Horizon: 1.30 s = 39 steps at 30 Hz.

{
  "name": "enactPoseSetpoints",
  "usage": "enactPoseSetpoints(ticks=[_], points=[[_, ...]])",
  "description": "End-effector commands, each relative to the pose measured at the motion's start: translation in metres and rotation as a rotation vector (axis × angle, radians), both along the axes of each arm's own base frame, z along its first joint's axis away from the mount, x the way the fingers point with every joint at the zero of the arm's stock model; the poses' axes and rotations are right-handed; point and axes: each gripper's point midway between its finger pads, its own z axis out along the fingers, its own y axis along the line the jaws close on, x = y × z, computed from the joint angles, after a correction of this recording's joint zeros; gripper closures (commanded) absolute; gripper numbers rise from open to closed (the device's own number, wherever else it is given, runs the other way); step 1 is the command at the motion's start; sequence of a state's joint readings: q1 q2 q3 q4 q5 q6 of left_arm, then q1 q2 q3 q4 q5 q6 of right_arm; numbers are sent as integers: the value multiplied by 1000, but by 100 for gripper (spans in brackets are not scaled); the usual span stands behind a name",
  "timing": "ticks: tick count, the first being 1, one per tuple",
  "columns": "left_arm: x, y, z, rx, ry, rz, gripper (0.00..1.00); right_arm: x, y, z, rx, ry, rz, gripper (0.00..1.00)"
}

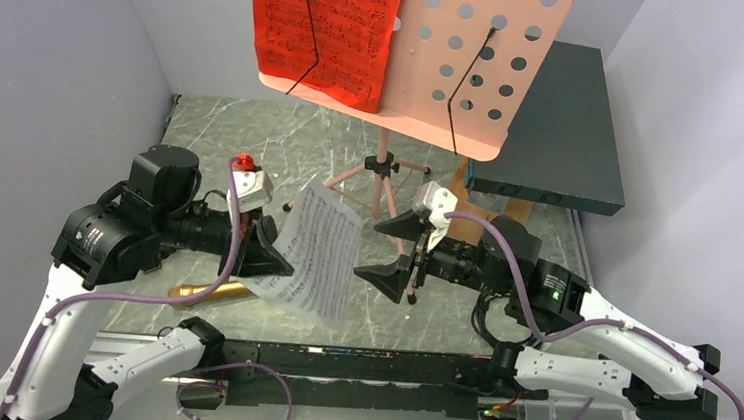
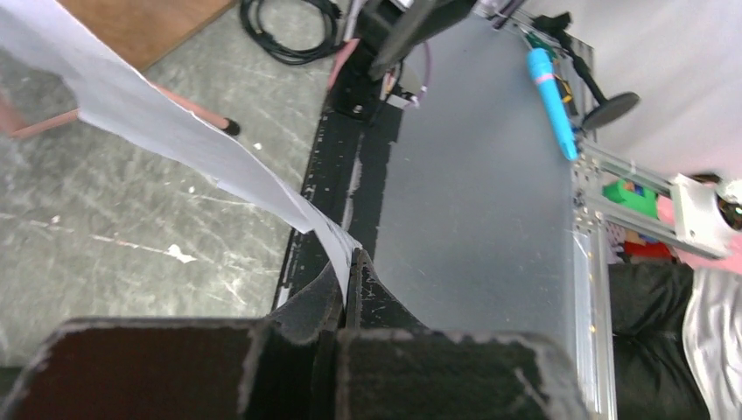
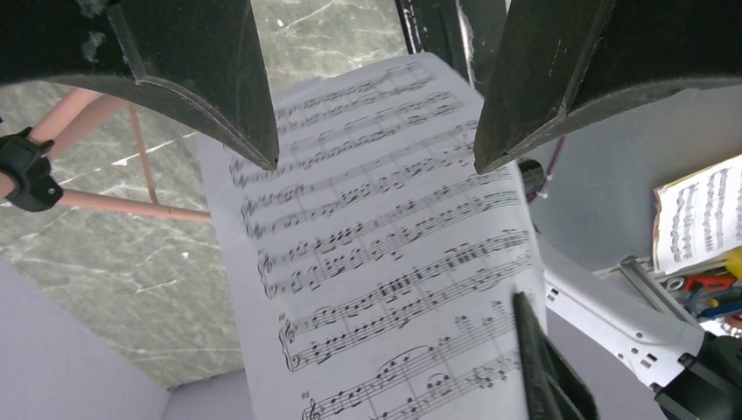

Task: Set up the instrument practice props

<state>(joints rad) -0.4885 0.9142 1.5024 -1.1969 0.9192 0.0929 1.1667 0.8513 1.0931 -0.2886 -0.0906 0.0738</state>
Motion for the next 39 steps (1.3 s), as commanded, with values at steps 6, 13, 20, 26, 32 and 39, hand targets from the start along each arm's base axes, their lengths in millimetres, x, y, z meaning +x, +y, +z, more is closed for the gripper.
enactPoseSetpoints(ticks=[6, 13, 20, 26, 32, 39], points=[[-33, -1, 14, -72, -48, -168, 100, -8, 1, 4, -3, 21, 44, 13], [-33, -2, 13, -67, -50, -178, 100, -3, -1, -16, -14, 63, 15, 12], [43, 12, 9, -5, -168, 291, 100, 27, -4, -25, 90, 179, -185, 11], [111, 55, 20, -240, -4, 958, 100, 51, 12, -38, 345, 569, -361, 7], [121, 83, -17, -550, 255, 1254, 100, 62, 41, -32, 574, 817, -347, 1], [122, 103, -25, -891, 477, 1363, 100, 67, 81, -31, 663, 1033, -280, 0]])
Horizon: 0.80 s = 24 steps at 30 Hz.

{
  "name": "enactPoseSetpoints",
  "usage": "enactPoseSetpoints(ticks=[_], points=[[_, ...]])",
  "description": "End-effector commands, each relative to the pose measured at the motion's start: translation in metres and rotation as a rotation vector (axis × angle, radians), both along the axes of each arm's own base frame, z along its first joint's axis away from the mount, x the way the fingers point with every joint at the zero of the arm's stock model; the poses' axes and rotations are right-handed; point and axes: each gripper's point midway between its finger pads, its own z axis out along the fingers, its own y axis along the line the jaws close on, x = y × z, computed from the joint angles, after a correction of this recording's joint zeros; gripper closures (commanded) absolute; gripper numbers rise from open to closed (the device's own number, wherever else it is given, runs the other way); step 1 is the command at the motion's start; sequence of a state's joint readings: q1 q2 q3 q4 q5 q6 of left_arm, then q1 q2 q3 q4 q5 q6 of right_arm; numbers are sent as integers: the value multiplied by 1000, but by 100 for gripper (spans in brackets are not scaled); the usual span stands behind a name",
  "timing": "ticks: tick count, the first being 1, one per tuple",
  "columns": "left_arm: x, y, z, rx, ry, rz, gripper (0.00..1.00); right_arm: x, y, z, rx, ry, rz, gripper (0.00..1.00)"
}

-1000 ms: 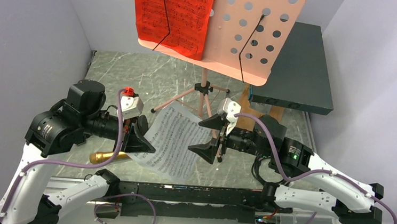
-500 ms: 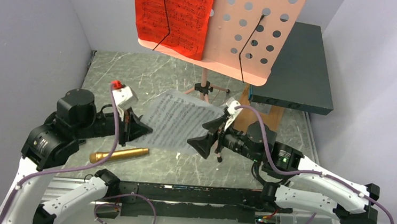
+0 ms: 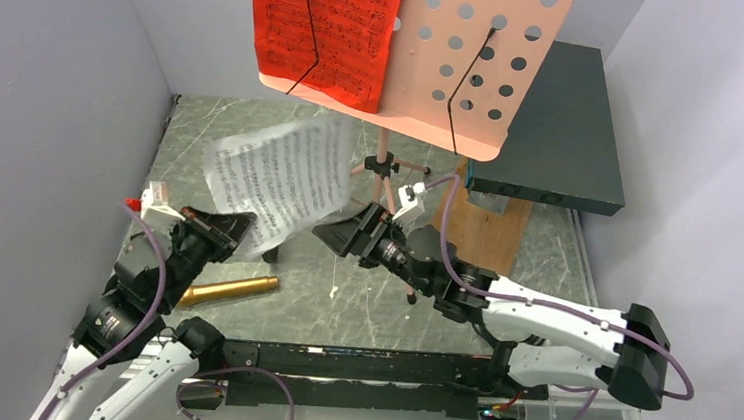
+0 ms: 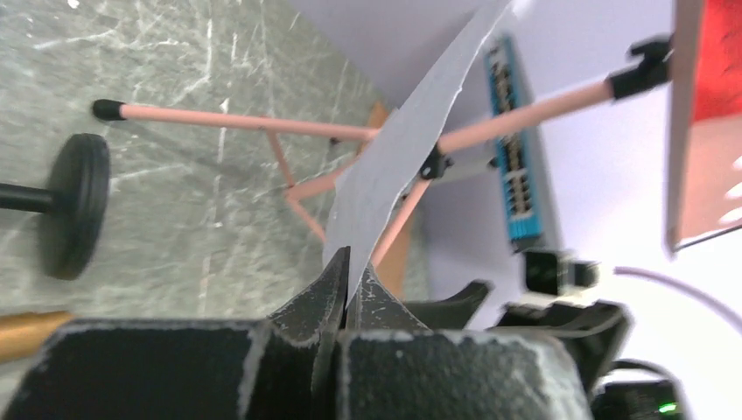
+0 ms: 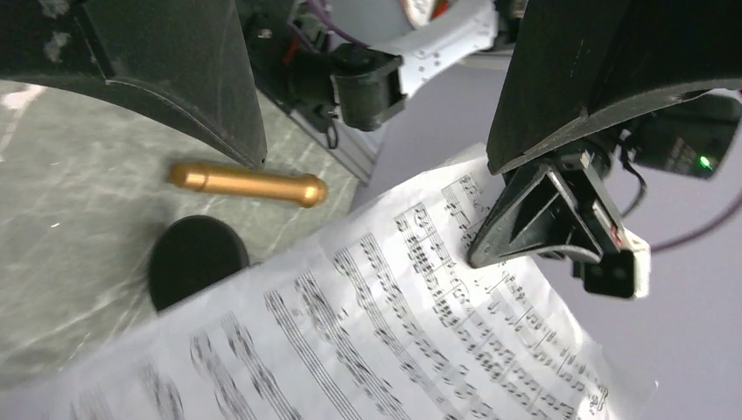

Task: Set up the instrument practice props

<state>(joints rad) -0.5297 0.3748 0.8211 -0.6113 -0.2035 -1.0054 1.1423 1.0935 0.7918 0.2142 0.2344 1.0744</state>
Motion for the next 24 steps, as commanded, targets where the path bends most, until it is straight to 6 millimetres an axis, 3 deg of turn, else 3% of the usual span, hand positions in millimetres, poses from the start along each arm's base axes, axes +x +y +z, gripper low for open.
enactPoseSetpoints(ticks=[1, 7, 15, 21, 24], points=[[11, 18, 35, -383, -53, 175, 100, 1, 22, 56, 284, 104, 26, 0], [3, 37, 39, -490, -52, 256, 100, 8, 44, 45, 276, 196, 28, 1], [-1, 18, 32, -568, -3, 162, 100, 9, 76, 60, 474, 295, 117, 1], [-11, 18, 35, -570, -66, 112, 100, 19, 81, 72, 544, 344, 85, 8], [-19, 17, 35, -507, -96, 78, 100, 26, 81, 64, 518, 382, 40, 16]])
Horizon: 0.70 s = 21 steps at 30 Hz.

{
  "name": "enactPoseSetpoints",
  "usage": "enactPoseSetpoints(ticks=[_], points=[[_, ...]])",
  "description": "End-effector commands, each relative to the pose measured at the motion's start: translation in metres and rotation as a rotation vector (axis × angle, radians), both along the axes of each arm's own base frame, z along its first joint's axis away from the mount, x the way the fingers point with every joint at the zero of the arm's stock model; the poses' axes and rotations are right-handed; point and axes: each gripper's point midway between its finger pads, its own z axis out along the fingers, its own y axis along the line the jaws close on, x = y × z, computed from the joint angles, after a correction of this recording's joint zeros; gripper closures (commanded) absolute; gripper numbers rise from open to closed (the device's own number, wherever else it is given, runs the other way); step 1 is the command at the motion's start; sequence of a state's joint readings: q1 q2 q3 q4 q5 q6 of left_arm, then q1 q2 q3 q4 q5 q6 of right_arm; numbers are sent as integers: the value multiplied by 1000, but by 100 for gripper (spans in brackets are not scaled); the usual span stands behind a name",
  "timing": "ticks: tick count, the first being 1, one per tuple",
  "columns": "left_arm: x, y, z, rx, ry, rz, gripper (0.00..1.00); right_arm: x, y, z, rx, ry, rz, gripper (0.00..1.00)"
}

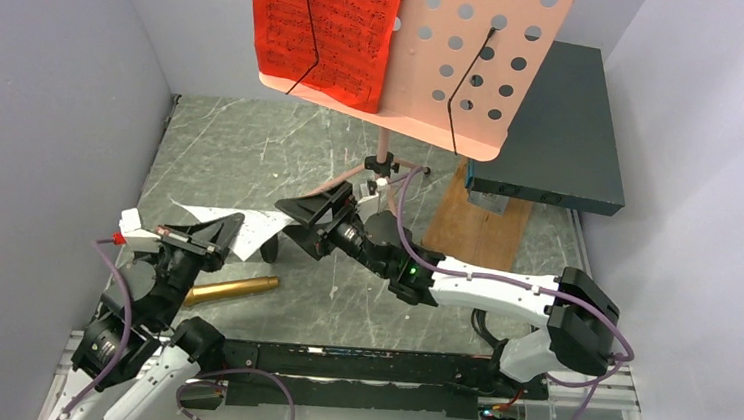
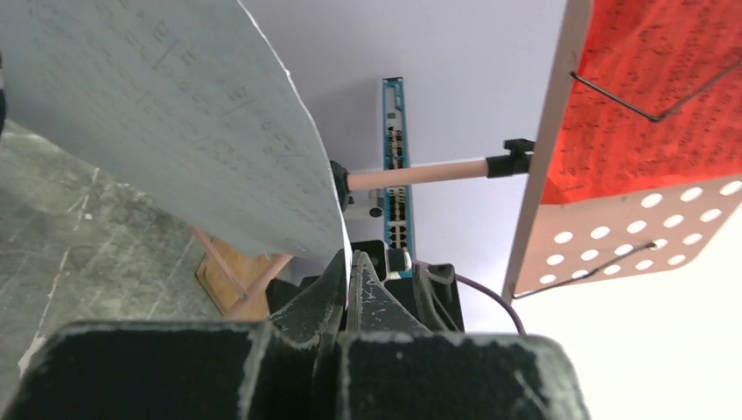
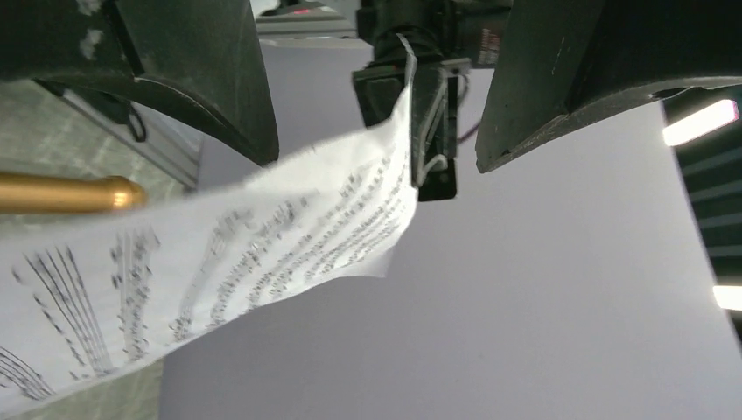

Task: Set up the instrument practice props

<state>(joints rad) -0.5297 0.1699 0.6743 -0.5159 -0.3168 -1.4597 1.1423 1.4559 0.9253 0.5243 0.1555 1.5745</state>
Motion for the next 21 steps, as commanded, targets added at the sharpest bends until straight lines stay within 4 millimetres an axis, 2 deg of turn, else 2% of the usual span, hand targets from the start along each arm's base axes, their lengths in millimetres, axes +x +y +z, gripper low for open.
enactPoseSetpoints(ticks=[1, 9, 11, 15, 21], points=[[-14, -4, 19, 23, -97, -60, 100, 11, -5, 46, 128, 36, -59, 18], [-33, -16, 20, 39, -123, -171, 100, 27, -15, 8, 73, 166, -157, 28], [-37, -15, 23, 72, -135, -176, 100, 29, -13, 5, 65, 164, -161, 31], [-45, -9, 20, 120, -118, -171, 100, 32, -12, 1, 51, 172, -172, 49], [-55, -2, 11, 171, -111, -169, 100, 35, -3, 2, 48, 135, -162, 89]])
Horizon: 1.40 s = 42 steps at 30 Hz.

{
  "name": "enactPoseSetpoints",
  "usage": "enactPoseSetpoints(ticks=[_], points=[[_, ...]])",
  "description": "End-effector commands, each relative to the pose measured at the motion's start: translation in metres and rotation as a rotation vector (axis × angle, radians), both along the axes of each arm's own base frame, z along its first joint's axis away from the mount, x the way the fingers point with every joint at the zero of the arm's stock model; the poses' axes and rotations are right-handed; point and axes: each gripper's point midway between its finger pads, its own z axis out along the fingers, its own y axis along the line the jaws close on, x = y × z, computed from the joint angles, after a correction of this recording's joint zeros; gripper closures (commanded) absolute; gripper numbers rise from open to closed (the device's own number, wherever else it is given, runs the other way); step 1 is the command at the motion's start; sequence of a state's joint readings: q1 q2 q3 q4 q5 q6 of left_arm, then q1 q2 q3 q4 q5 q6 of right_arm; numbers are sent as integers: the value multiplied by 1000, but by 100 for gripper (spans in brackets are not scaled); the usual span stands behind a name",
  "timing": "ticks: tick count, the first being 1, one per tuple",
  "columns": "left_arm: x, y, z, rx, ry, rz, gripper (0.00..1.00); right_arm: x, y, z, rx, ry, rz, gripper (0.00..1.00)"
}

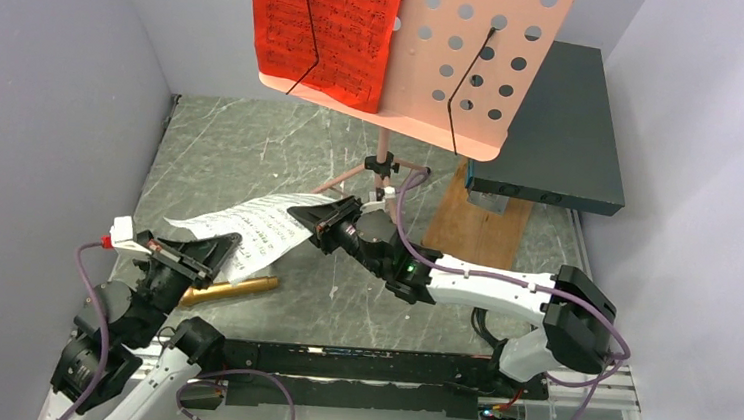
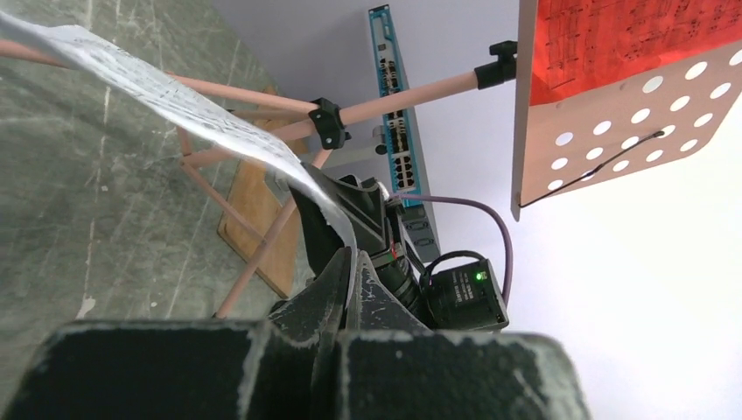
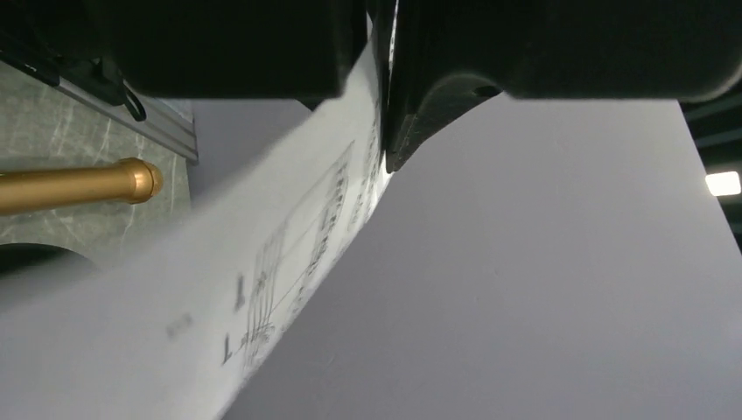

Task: Set up the instrument practice props

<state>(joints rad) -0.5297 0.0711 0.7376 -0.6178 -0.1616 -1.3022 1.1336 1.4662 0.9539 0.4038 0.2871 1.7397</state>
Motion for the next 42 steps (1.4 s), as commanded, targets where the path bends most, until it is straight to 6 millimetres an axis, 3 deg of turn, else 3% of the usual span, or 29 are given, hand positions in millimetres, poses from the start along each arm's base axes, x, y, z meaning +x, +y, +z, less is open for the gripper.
enactPoseSetpoints(ticks=[1, 3, 4, 5, 7, 9, 11, 15, 21, 22, 28, 33, 38, 42], points=[[-14, 7, -5, 62, 6, -5, 99, 8, 8, 18, 39, -57, -11, 96], [-16, 16, -20, 106, 79, 26, 83, 7, 7, 17, 10, -90, -9, 100], [-19, 22, -27, 123, 118, 45, 71, 7, 5, 14, -8, -98, -9, 100], [-23, 28, -30, 140, 146, 63, 50, 6, 1, 15, -23, -120, -13, 100], [-31, 38, -41, 195, 204, 87, 21, 6, -8, 18, -60, -181, -40, 100], [-39, 51, -53, 245, 261, 122, 2, 8, -17, 19, -118, -237, -70, 100], [-47, 63, -60, 290, 294, 154, 1, 9, -27, 23, -174, -300, -93, 100], [-55, 77, -47, 358, 248, 179, 1, 1, -45, 26, -312, -485, -72, 100], [-57, 72, -9, 554, 69, 102, 1, -50, -59, 36, -487, -1039, 176, 100], [-56, 67, -3, 584, 38, 74, 1, -59, -59, 28, -548, -1096, 263, 100], [-40, 16, 19, 699, -78, -160, 1, -109, -76, 35, -671, -1400, 638, 100], [-37, -16, 29, 702, -202, -303, 0, -126, -106, 65, -680, -1489, 666, 100], [-54, -54, 63, 616, -457, -482, 1, -153, -126, 105, -559, -1575, 666, 100], [-66, -77, 78, 555, -585, -613, 1, -171, -143, 132, -468, -1642, 635, 100]])
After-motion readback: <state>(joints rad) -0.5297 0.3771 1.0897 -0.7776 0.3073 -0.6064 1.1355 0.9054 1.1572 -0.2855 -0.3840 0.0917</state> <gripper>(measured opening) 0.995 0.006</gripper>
